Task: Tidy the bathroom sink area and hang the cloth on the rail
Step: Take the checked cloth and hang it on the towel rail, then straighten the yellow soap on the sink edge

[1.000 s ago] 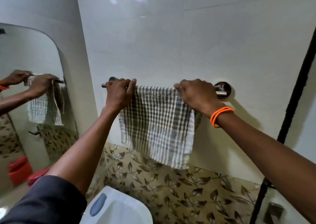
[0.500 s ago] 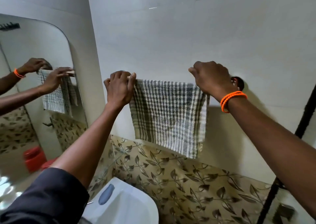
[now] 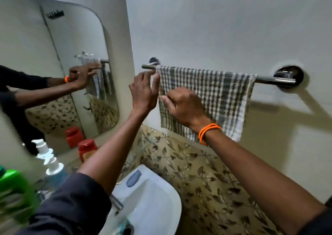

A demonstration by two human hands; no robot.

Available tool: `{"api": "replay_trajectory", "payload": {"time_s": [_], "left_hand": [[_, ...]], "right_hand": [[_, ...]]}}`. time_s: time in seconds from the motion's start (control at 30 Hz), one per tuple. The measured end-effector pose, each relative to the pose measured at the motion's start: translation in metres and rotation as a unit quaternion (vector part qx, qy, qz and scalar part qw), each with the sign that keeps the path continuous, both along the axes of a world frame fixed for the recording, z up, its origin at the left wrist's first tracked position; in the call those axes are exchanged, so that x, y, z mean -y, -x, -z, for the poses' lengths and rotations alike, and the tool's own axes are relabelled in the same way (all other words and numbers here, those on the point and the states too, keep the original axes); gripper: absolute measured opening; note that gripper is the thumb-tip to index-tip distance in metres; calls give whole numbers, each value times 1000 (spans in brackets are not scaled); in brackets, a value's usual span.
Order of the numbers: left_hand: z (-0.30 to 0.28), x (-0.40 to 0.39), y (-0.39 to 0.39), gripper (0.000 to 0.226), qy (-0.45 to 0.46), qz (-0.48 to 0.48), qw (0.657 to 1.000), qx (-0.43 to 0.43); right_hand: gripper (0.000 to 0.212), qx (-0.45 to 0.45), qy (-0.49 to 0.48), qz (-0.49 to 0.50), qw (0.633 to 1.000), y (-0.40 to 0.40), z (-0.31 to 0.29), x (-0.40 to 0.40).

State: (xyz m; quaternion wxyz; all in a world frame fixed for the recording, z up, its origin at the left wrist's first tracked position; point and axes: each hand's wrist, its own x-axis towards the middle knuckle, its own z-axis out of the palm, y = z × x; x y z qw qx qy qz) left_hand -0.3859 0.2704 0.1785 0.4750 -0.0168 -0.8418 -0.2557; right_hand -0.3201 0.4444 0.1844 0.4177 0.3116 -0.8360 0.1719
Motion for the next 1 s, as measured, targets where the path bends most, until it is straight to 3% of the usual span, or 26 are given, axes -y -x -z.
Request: {"api": "replay_trajectory", "payload": {"time_s": [0.2, 0.47, 0.57, 0.67, 0.8, 0.93, 1.0], "left_hand": [[166, 28, -74, 46, -106, -72, 979, 162], [288, 88, -177, 50, -162, -197, 916, 311], [329, 120, -215, 42, -163, -254, 882, 363], [367, 157, -243, 28, -134, -325, 826, 440], [416, 207, -263, 48, -90, -365, 773, 510], [456, 243, -255, 78, -50, -324, 740, 587], [473, 253, -251, 89, -55, -305, 740, 597]], "right_hand": [[25, 145, -9, -36, 989, 20, 104, 45], [18, 280, -87, -127, 948, -5, 241, 142], [18, 336, -107, -180, 918, -32, 289, 182], [20, 384, -132, -219, 887, -52, 337, 221], [18, 421, -179, -240, 856, -68, 396, 263], [43, 455, -203, -262, 827, -72, 444, 294], [60, 453, -207, -277, 822, -73, 461, 305]]}}
